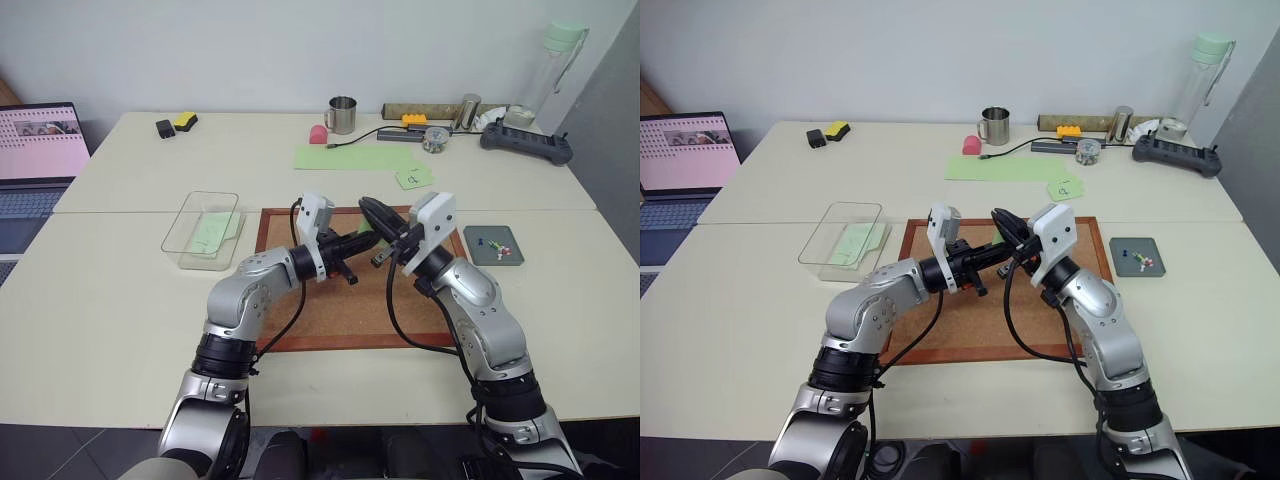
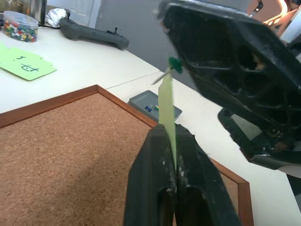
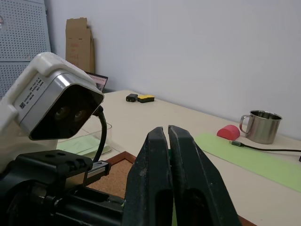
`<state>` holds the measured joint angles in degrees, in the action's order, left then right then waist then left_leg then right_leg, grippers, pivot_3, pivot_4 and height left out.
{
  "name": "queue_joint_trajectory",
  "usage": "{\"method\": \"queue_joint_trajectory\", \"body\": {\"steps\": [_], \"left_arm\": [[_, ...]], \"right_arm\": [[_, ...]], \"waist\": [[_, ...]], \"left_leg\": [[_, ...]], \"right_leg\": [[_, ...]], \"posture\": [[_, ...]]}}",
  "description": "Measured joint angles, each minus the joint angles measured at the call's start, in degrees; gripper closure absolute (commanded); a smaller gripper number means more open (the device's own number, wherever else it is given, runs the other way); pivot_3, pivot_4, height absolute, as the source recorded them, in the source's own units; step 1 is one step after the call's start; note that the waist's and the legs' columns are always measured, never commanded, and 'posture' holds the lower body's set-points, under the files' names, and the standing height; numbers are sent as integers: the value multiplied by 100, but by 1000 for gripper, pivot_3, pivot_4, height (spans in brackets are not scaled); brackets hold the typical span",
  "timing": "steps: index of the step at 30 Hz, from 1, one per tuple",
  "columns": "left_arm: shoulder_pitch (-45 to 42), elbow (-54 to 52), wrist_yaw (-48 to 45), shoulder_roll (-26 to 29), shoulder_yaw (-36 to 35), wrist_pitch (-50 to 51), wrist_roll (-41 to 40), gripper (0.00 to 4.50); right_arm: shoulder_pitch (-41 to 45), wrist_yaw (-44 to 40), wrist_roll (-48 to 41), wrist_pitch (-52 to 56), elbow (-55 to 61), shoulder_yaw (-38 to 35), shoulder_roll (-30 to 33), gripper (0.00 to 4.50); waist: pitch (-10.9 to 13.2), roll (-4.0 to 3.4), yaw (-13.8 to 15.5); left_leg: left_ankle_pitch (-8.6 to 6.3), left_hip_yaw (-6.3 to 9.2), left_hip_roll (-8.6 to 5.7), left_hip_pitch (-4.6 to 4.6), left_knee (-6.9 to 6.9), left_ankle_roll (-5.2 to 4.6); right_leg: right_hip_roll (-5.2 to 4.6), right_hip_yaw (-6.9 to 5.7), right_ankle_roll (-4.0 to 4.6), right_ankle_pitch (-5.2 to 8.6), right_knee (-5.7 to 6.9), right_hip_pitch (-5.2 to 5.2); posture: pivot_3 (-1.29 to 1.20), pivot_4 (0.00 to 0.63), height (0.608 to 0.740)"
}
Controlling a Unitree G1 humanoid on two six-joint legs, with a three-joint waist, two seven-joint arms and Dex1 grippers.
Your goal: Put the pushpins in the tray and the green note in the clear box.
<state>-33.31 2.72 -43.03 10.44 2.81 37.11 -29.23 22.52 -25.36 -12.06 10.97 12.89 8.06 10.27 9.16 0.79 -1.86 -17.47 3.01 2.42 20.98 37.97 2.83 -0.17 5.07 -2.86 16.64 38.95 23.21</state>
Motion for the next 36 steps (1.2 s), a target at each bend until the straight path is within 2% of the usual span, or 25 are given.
{"method": "queue_joint_trajectory", "body": {"steps": [9,15,20,24,30,36], "left_arm": [[-81,710,391,50,-331,43,43,4478],[-196,712,300,84,-245,-66,125,4478],[-210,354,-351,495,578,-894,767,4478],[-410,343,-837,861,1216,-2068,1582,4478],[-623,347,-1101,717,1353,-2509,1738,4478],[-650,400,-1165,705,1399,-2612,1867,4478]], "right_arm": [[-13,45,1,-22,5,-32,49,4500],[-58,155,0,-38,10,-223,65,4500],[-169,818,188,175,-205,-1057,404,4500],[-325,1072,74,495,-693,-1887,763,4500],[-283,984,-249,811,-1787,-2501,1132,4500],[118,868,-399,806,-2675,-2690,1190,4500]], "waist": [[2,2,-2],[2,2,9],[3,2,22],[3,1,20],[4,0,-7],[7,-4,-23]], "left_leg": [[0,1,0,1,0,0],[1,2,-1,3,0,2],[4,-3,-3,4,-1,8],[1,-10,-3,1,-5,2],[-2,-16,-4,-1,-5,-4],[-2,-20,-4,-3,-5,-4]], "right_leg": [[0,-1,0,0,-2,0],[-1,-2,0,0,-2,1],[-4,1,0,0,-4,1],[-3,7,0,0,-5,1],[2,16,0,0,-6,1],[3,23,0,0,-6,2]], "posture": [[0,150,740],[0,150,740],[0,150,740],[0,150,740],[0,150,740],[0,150,740]]}}
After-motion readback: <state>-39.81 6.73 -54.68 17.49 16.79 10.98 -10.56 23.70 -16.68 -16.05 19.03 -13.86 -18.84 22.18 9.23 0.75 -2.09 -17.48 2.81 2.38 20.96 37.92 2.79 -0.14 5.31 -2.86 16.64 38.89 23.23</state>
